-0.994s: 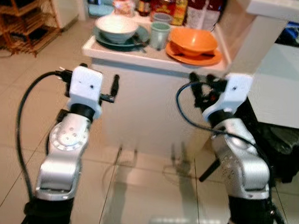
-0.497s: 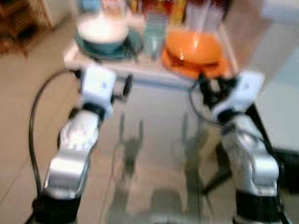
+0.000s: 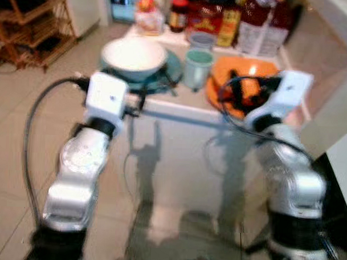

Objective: Setting the table

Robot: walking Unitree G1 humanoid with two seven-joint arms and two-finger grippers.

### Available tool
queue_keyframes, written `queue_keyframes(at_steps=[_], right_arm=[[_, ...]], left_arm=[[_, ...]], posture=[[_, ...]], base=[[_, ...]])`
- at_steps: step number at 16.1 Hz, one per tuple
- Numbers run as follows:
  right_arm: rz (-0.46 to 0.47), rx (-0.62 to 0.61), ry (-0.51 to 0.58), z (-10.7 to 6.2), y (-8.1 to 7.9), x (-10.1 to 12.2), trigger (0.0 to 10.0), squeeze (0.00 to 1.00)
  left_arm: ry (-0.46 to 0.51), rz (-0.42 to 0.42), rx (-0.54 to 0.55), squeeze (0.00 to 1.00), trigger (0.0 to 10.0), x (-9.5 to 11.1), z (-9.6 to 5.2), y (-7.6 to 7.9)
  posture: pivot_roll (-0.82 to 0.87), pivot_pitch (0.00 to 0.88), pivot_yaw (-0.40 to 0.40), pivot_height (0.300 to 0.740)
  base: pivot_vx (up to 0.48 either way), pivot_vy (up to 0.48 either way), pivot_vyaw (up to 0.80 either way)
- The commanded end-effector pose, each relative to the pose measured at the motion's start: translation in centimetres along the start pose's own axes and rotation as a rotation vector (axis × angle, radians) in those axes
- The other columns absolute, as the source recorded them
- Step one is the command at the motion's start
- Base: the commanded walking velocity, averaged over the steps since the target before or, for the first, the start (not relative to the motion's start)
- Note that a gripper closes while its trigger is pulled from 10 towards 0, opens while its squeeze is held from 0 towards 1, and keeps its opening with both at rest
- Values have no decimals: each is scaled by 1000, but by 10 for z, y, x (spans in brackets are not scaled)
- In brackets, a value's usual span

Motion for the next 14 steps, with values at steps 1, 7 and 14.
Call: queue_keyframes(at_steps=[1, 7, 14], right_arm=[[-15, -14, 39, 1, -3, 19, 10000, 0], [-45, -142, -96, 4, 31, 31, 10000, 0], [1, -268, -337, 21, 76, 17, 10000, 0]], left_arm=[[52, -4, -72, 0, 10000, 9, -6, 6], [62, -15, -265, 0, 10000, 14, -13, 29], [43, 22, -367, 0, 10000, 12, -15, 38]], posture=[[81, 49, -51, 740], [79, 54, -49, 740], [69, 47, -44, 740]], base=[[0, 0, 0], [0, 0, 0], [0, 0, 0]])
Point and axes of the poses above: a point about 5 cm out from each wrist's last joint towards the gripper, its own z axis pointing out of the wrist towards the gripper, its own x axis along the axis of the wrist's last joint, y = z × x, the point moved 2 cm from there along z, pointing out of the wrist towards the gripper, and after that the axes turned 6 degrees about -z, right-handed, at the moved point
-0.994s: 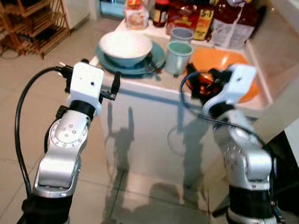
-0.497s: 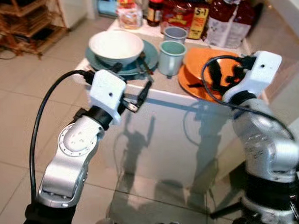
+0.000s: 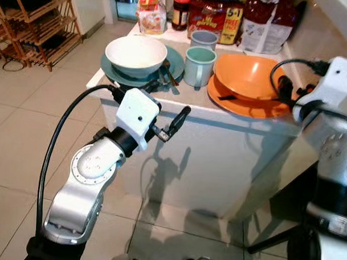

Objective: Setting the table

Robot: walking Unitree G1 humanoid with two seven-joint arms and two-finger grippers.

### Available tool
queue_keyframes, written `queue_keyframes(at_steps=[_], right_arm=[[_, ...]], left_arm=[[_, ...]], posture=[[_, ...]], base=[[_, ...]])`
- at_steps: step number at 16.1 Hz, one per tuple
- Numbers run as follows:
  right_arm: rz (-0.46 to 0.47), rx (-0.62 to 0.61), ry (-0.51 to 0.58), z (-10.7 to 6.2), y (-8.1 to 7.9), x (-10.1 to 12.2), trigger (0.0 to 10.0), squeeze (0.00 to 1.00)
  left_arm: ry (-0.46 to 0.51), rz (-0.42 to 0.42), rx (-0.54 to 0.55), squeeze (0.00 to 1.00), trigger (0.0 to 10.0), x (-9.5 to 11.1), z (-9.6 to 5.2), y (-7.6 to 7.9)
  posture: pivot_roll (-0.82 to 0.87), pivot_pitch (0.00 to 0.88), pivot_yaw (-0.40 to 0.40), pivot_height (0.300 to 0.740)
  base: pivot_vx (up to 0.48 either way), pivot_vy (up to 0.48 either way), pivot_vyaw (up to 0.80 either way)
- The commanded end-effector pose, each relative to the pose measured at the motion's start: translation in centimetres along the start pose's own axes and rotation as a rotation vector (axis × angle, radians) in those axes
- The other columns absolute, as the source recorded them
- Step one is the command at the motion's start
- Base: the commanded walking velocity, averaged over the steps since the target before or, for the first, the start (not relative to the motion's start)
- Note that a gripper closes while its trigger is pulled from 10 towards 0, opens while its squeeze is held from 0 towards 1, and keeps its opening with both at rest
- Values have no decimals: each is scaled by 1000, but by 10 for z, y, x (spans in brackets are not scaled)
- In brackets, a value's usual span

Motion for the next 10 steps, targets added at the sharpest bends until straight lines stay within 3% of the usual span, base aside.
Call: queue_keyframes(at_steps=[1, 5, 9, 10], right_arm=[[15, 5, -44, 4, 4, -3, 10000, 0], [87, -38, -126, 19, 12, -10, 10000, 0], [318, 18, -183, 24, 9, -15, 10000, 0], [396, 40, -193, 25, 8, -15, 4980, 0]], left_arm=[[9, 3, -40, 0, 10000, 3, 1, 7], [-1, 1, -114, 0, 10000, 3, -2, 17], [-2, 1, -130, 0, 10000, 3, -3, 19], [-1, 3, -134, 0, 10000, 4, -3, 19]], posture=[[69, 47, -44, 740], [75, 34, -58, 740], [79, 23, -60, 740], [79, 23, -60, 740]], base=[[0, 0, 0], [0, 0, 0], [0, 0, 0], [0, 0, 0]])
Point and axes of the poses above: a point about 5 cm out from each wrist's last joint towards the gripper, its own z axis pointing out of the wrist towards the gripper, its own x axis along the axis of the wrist's last joint, y = z × x, the point moved 2 cm from there along z, pointing out of the wrist towards the gripper, and after that the axes turned 6 degrees about -z, right-handed, at the moved point
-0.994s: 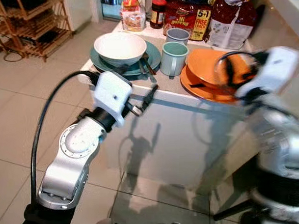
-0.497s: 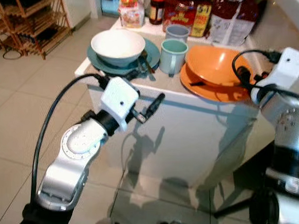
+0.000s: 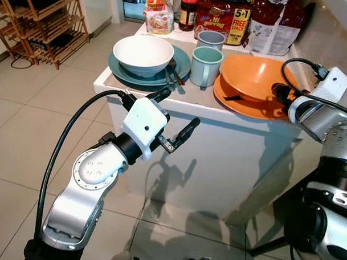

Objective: Setting the table

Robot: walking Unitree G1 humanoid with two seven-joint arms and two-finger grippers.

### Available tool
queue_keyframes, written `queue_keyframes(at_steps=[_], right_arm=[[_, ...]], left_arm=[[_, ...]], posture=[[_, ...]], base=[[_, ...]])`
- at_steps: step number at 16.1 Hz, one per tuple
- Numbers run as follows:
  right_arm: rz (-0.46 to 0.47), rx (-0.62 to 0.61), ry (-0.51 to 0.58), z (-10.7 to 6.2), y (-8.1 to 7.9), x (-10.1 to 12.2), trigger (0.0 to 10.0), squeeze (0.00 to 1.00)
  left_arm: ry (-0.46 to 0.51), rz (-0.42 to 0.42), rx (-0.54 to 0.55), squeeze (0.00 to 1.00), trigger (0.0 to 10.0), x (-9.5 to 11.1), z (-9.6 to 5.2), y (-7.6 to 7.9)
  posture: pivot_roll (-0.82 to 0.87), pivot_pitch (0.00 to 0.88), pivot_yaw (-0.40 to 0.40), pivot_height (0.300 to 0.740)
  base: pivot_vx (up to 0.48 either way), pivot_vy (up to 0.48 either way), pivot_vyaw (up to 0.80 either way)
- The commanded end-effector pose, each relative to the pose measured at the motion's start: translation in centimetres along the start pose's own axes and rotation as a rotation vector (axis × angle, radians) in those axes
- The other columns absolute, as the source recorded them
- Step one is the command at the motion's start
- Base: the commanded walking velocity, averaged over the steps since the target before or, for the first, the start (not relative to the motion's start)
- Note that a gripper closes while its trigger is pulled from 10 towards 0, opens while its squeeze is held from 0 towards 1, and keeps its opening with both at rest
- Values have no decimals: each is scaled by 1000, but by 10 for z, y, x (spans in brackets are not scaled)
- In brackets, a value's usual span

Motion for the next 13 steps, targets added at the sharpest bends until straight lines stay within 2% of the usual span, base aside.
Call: queue_keyframes(at_steps=[1, 13], right_arm=[[65, 28, -16, 0, -3, 3, 0, 0], [99, 44, -50, -2, -7, -3, 0, 0]], left_arm=[[6, 4, -31, 0, 10000, 4, 0, 4], [6, -48, -81, 0, 10000, 3, 0, 14]], posture=[[79, 23, -60, 740], [77, 14, -61, 740]], base=[[0, 0, 0], [0, 0, 0]])
Point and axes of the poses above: a point about 5 cm out from each wrist's last joint towards the gripper, its own z axis pointing out of the wrist towards the gripper, its own x axis along the axis of the wrist's last joint, y = z × x, the point moved 2 cm from there along z, pointing out of the wrist towards the gripper, and after that the axes turned 6 degrees about -z, right-handed, at the moved point
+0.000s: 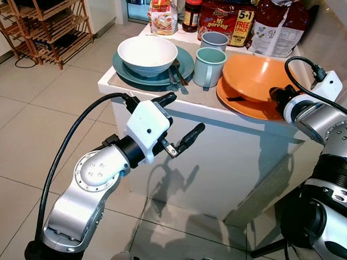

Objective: Setting the table

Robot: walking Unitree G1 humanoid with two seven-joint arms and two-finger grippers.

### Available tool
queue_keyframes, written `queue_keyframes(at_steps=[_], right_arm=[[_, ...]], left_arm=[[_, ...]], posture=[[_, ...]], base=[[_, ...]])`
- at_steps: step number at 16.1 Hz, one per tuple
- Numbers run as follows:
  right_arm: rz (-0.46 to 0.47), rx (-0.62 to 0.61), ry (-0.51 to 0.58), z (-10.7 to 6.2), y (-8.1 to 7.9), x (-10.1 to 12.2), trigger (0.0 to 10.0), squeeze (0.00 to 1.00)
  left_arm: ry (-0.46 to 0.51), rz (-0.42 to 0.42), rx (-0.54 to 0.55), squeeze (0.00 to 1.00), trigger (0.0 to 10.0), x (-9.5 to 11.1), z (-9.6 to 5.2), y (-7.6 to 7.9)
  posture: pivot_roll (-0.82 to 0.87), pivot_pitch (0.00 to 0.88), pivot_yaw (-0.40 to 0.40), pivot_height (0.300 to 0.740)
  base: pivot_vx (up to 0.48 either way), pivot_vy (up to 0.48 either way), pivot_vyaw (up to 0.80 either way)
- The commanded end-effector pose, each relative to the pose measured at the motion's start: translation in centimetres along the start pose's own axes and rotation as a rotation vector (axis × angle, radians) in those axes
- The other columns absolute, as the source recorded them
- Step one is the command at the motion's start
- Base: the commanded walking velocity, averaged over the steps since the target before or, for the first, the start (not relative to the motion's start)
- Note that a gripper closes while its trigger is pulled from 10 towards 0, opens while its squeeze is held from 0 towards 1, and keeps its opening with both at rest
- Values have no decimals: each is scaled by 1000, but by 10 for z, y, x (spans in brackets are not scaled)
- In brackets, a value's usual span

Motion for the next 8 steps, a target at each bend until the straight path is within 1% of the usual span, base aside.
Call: queue_keyframes(at_steps=[1, 6, 8], right_arm=[[12, 1, 5, -3, 1, 2, 0, 0], [27, -7, 17, -6, 3, 5, 0, 0], [43, -13, 46, -11, 4, 10, 0, 0]], left_arm=[[7, -3, -27, 0, 10000, 3, 0, 5], [6, 1, -27, 0, 10000, 3, 0, 4], [9, 4, -24, 0, 10000, 4, 1, 4]], posture=[[77, 14, -61, 740], [70, 16, -52, 740], [70, 16, -52, 740]], base=[[0, 0, 0], [0, 0, 0], [0, 0, 0]])
Point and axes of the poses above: a point about 5 cm out from each wrist's last joint towards the gripper, its own z axis pointing out of the wrist towards the gripper, its own x axis along the axis of the wrist's last joint, y = z × x, the point moved 2 cm from there along z, pointing out of the wrist towards the gripper, and after that the axes turned 6 degrees about -z, right-handed, at the moved point
